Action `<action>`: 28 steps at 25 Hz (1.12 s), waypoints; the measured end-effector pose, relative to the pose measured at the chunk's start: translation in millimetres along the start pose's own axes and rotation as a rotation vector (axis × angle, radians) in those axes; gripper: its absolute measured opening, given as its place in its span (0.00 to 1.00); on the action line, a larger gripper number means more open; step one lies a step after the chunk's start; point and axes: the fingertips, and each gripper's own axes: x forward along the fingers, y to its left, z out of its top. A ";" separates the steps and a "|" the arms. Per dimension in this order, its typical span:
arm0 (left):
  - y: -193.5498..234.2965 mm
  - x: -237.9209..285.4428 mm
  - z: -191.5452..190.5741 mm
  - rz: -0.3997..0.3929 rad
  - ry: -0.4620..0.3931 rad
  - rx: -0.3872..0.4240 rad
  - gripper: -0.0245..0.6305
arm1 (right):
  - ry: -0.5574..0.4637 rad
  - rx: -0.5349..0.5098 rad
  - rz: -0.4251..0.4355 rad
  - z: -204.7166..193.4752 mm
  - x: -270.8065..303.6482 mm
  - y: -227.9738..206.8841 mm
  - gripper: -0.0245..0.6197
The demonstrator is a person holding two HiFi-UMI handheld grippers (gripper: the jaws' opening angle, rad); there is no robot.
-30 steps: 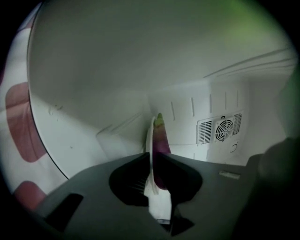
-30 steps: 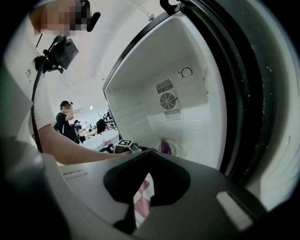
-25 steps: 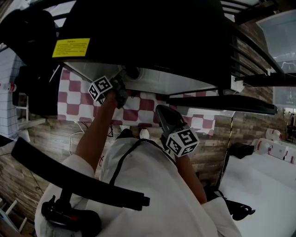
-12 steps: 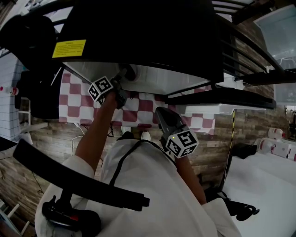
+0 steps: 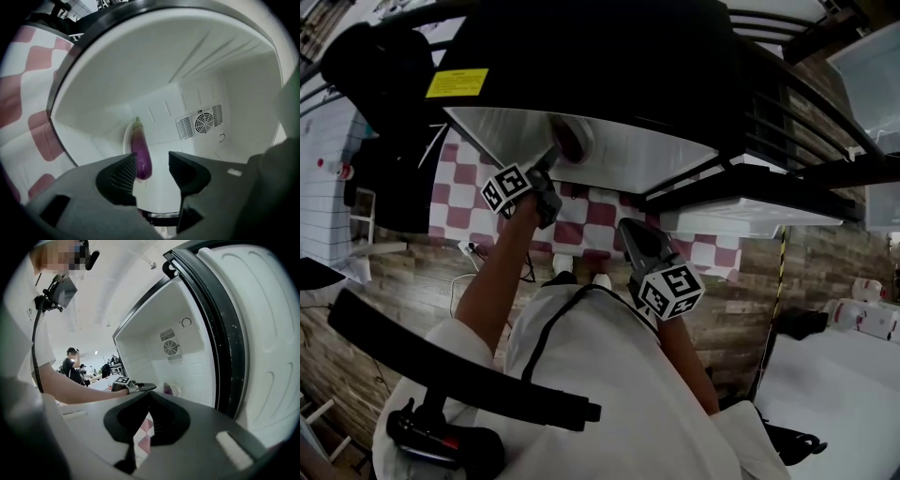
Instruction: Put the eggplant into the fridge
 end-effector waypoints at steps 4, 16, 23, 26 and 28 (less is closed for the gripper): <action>-6.0 -18.6 -9.7 0.008 -0.015 0.027 0.30 | -0.025 0.017 0.031 1.2 -11.0 0.7 0.05; -41.3 -69.8 -41.9 0.002 -0.060 0.175 0.18 | -0.052 0.011 0.104 -0.5 -41.9 -7.4 0.05; -63.2 -104.0 -61.8 0.009 -0.096 0.243 0.09 | -0.072 -0.009 0.143 6.9 -57.7 -12.5 0.05; -79.4 -116.9 -72.8 -0.001 -0.107 0.290 0.05 | -0.085 -0.019 0.155 9.6 -67.3 -16.1 0.05; -90.8 -126.2 -82.1 -0.008 -0.113 0.320 0.05 | -0.092 -0.022 0.163 10.2 -75.7 -17.6 0.05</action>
